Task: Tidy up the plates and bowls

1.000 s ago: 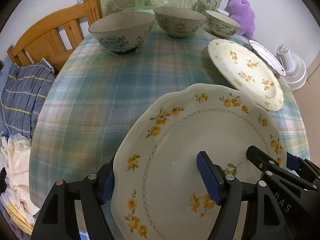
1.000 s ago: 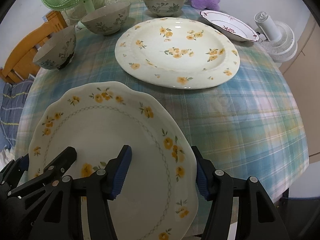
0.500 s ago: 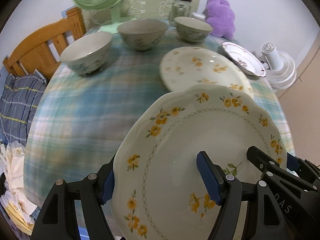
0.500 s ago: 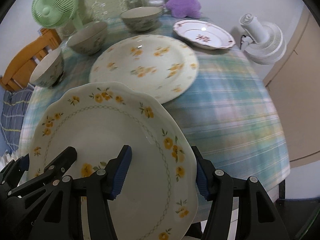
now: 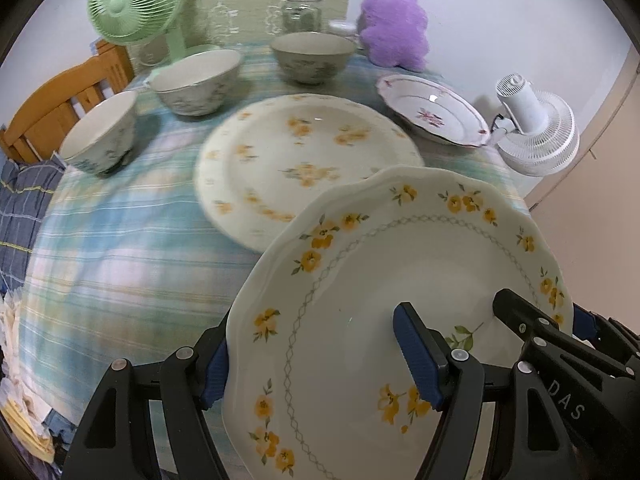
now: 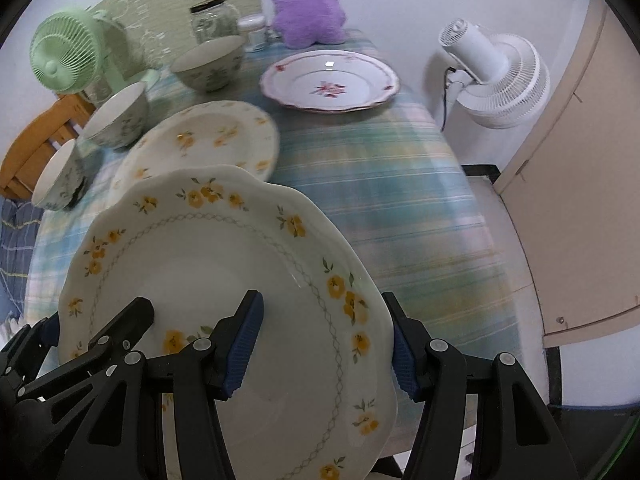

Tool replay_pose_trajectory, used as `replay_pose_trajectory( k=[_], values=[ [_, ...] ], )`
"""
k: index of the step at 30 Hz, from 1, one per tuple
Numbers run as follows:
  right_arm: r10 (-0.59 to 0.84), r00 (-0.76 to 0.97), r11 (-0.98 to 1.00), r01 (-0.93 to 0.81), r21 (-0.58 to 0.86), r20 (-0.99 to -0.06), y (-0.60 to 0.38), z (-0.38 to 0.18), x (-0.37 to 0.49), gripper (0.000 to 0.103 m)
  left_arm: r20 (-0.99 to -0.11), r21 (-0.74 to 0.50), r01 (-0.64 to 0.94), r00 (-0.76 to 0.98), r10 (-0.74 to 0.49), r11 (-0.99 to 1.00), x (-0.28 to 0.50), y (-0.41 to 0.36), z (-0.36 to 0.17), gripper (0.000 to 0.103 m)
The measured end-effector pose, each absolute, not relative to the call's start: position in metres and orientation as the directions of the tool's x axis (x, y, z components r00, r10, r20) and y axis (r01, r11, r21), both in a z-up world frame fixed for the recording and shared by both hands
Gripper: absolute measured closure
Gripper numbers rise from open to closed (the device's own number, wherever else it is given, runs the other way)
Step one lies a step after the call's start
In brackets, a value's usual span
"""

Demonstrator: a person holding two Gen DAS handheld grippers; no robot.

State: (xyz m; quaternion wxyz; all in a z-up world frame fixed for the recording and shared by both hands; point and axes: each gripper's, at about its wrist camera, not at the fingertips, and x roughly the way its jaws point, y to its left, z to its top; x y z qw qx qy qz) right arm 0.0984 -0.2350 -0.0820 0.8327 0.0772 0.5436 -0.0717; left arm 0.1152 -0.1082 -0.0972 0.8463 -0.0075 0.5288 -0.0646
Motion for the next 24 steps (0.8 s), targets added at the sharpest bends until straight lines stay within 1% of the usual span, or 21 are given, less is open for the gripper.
replay_pose_trajectory(
  k=[6,13,21,24],
  values=[
    [-0.043,0.389,0.978,0.207,0.041,-0.920,-0.281,-0.090,0.100,0.040,-0.903,-0.087,0.098,0.414,-0.120,0.991,0.119,-0.150,-0.111,0.029],
    [-0.036,0.364,0.977,0.209,0.044,-0.931,-0.317,-0.110,0.103,0.040,-0.921,-0.101,0.083,0.370,-0.124,0.991,0.126,-0.179,-0.131,0.029],
    [-0.002,0.339,0.977,0.201,0.070,-0.941,-0.333,-0.130,0.115,0.040,-0.934,-0.081,0.052,0.345,-0.094,0.995,0.134,-0.186,-0.146,0.028],
    [0.003,0.340,0.979,0.189,0.072,-0.940,-0.332,-0.133,0.120,0.040,-0.929,-0.072,0.050,0.360,-0.085,0.996,0.138,-0.187,-0.146,0.028]
  ],
)
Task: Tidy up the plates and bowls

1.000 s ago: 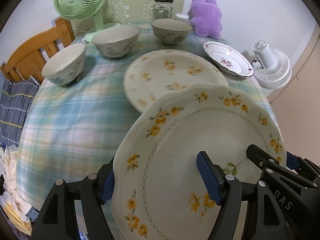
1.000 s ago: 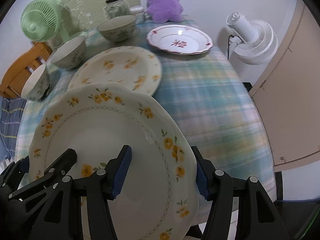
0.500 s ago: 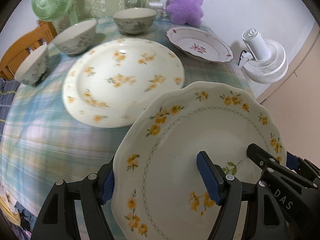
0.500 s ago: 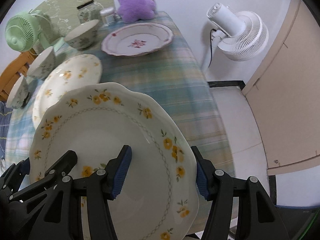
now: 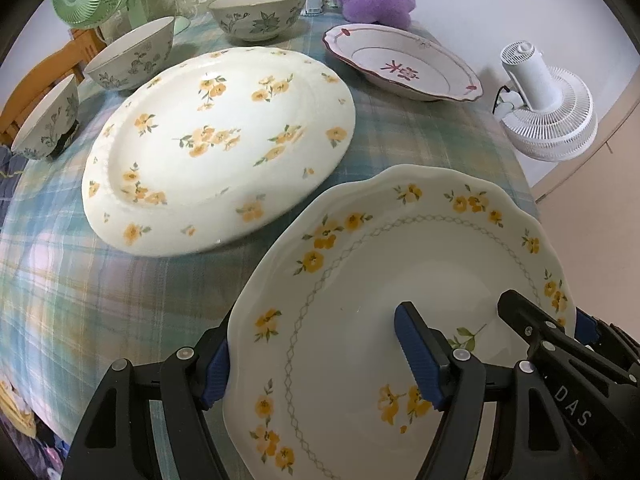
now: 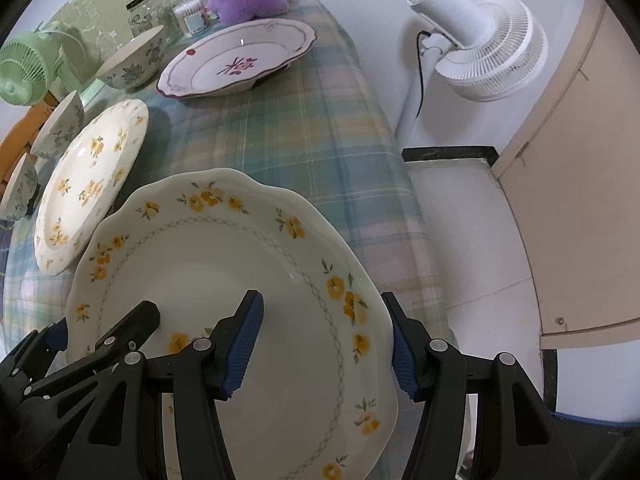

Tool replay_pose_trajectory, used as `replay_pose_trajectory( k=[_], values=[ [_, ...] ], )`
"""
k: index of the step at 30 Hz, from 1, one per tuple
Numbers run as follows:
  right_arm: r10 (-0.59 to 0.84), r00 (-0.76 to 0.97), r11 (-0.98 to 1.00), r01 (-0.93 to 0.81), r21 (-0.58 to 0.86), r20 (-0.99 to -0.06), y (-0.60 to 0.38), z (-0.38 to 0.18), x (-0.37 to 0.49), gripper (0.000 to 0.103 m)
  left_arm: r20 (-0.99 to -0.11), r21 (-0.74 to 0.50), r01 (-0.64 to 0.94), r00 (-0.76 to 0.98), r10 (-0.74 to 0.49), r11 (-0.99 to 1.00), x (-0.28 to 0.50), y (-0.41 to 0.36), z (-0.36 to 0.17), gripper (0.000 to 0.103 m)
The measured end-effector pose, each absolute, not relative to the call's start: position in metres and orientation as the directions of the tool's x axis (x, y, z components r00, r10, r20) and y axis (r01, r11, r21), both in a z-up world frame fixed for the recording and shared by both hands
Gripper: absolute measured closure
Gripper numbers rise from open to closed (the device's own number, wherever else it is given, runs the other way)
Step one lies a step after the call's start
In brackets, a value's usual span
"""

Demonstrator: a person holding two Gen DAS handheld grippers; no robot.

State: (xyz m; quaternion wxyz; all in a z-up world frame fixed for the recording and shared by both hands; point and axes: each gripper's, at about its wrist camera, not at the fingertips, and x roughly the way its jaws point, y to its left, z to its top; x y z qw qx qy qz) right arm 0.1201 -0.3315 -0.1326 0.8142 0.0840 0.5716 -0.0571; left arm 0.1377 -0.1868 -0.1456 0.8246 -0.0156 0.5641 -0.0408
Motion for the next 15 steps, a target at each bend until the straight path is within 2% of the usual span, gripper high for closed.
replay_pose_trajectory(
  k=[7,11,13,15],
  values=[
    [-0.012,0.323,0.980,0.194,0.054,-0.946,-0.330,-0.133,0.126,0.040,-0.934,-0.063,0.071,0.347,-0.084,0.995,0.145,-0.188,-0.145,0.028],
    [-0.037,0.319,0.981,0.194,0.027,-0.947,-0.327,-0.127,0.124,0.040,-0.938,-0.054,0.067,0.339,-0.074,0.996,0.143,-0.183,-0.141,0.024],
    [-0.046,0.331,0.980,0.195,0.021,-0.943,-0.326,-0.121,0.121,0.035,-0.939,-0.044,0.046,0.340,-0.057,0.998,0.142,-0.177,-0.137,0.022],
    [-0.044,0.355,0.980,0.196,0.028,-0.934,-0.324,-0.112,0.118,0.021,-0.935,-0.044,0.036,0.351,-0.054,0.998,0.139,-0.170,-0.131,0.021]
  ],
)
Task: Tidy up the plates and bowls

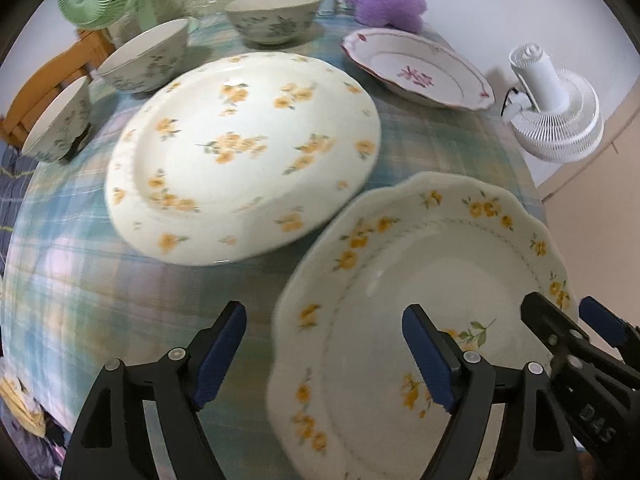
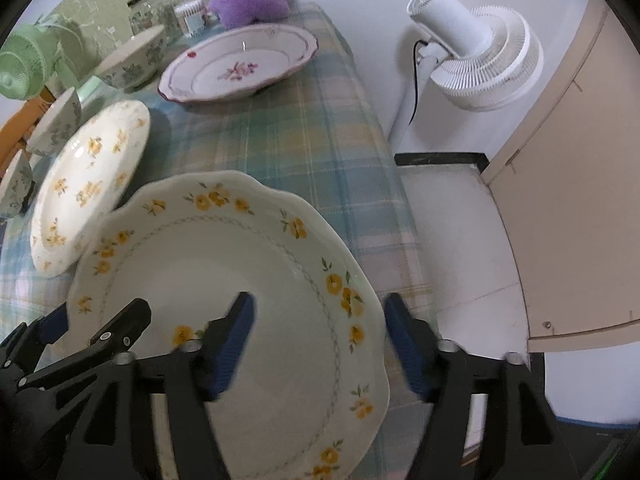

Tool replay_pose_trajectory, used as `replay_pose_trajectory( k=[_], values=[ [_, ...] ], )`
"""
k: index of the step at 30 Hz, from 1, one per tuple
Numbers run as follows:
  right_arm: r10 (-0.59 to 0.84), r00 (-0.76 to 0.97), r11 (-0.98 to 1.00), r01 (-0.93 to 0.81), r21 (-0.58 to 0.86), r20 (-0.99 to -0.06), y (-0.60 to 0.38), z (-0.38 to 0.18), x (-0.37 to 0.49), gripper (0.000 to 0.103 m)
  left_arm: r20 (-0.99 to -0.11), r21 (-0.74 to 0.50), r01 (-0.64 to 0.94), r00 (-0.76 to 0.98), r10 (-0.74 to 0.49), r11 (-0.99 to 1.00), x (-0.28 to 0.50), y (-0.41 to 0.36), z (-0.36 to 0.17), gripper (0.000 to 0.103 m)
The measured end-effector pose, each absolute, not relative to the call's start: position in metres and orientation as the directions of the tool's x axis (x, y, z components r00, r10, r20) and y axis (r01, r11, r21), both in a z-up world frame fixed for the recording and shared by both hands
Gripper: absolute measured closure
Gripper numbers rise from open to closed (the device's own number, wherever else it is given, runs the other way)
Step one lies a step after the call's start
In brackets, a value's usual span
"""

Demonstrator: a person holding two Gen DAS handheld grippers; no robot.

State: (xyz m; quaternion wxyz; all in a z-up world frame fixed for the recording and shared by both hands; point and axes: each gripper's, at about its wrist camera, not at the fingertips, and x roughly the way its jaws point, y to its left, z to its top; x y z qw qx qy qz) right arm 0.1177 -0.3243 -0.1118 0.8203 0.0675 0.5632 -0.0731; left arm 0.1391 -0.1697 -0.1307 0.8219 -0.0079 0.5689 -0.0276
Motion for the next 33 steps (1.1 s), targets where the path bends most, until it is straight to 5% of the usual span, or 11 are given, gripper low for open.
replay_pose_trajectory(
  k=[9,33],
  values=[
    [-0.063,0.460,0.979,0.202,0.035,-0.886,-0.304,-0.069,0.109,0.019,-0.901,-0.044,0.053,0.429,-0.062,0.998,0.131,-0.139,-0.095,0.007],
    [-0.101,0.584,0.968,0.244,0.055,-0.806,-0.165,-0.020,0.109,0.018,-0.828,-0.034,0.169,0.547,-0.122,0.985,0.139,-0.018,-0.044,0.004]
  ],
)
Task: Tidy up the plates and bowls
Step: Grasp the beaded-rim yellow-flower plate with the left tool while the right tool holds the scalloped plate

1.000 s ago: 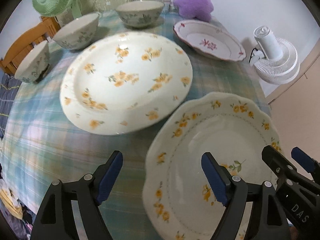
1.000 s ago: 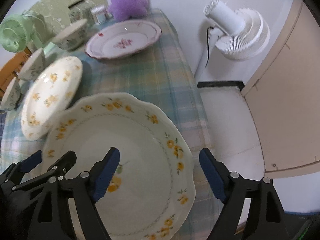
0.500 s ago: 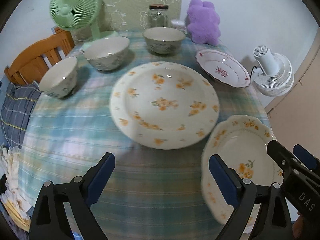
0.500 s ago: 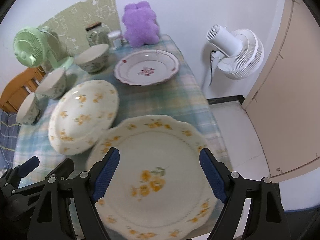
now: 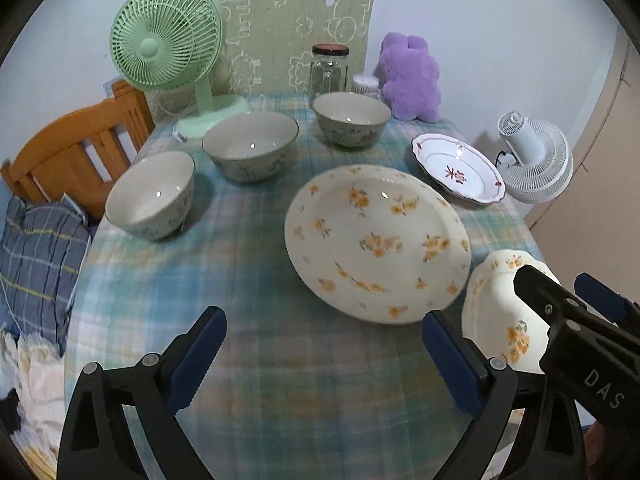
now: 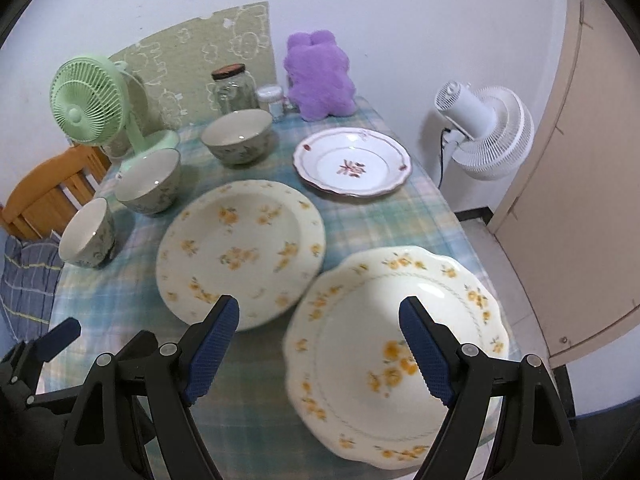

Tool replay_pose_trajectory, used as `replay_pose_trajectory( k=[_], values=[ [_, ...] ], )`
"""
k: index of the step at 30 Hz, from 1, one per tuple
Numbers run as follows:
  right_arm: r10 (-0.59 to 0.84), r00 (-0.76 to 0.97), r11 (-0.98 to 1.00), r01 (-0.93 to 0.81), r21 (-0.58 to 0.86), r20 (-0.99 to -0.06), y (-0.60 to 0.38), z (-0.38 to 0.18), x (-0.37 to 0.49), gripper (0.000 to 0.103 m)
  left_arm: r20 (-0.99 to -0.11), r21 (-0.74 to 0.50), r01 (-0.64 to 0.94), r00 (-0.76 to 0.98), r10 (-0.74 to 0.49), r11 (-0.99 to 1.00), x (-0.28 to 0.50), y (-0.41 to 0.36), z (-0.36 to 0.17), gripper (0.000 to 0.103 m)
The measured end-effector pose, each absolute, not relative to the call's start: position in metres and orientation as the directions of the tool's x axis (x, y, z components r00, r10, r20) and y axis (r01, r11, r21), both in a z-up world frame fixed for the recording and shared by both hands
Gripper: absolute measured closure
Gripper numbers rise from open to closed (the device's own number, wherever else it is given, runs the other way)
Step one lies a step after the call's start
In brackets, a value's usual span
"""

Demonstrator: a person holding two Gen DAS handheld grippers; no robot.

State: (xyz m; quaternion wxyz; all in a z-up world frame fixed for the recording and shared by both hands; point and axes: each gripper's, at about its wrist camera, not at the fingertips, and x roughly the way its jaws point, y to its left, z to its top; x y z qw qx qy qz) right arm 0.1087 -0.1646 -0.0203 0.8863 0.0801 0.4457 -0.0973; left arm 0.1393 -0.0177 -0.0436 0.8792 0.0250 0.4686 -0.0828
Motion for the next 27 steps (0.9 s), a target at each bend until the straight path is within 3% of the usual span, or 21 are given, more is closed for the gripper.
replay_pose_trajectory(
  k=[10,19,27],
  values=[
    [-0.107,0.577,0.976,0.218,0.026,-0.810,-0.169,-0.024,0.168,0.018,-0.823,-0.031,0.138,0.559,-0.104,0.990,0.196,-0.032,-0.053,0.004],
    [-0.074,0.554,0.984,0.175,0.029,-0.829,-0.188,-0.061,0.238,0.019,-0.845,-0.006,0.076,0.532,-0.046,0.997,0.249,-0.047,-0.088,0.005],
    [-0.038,0.479,0.981,0.186,0.060,-0.877,-0.194,-0.108,0.268,0.019,-0.879,0.008,0.070,0.476,-0.027,0.997,0.269,-0.053,-0.125,0.011]
  ],
)
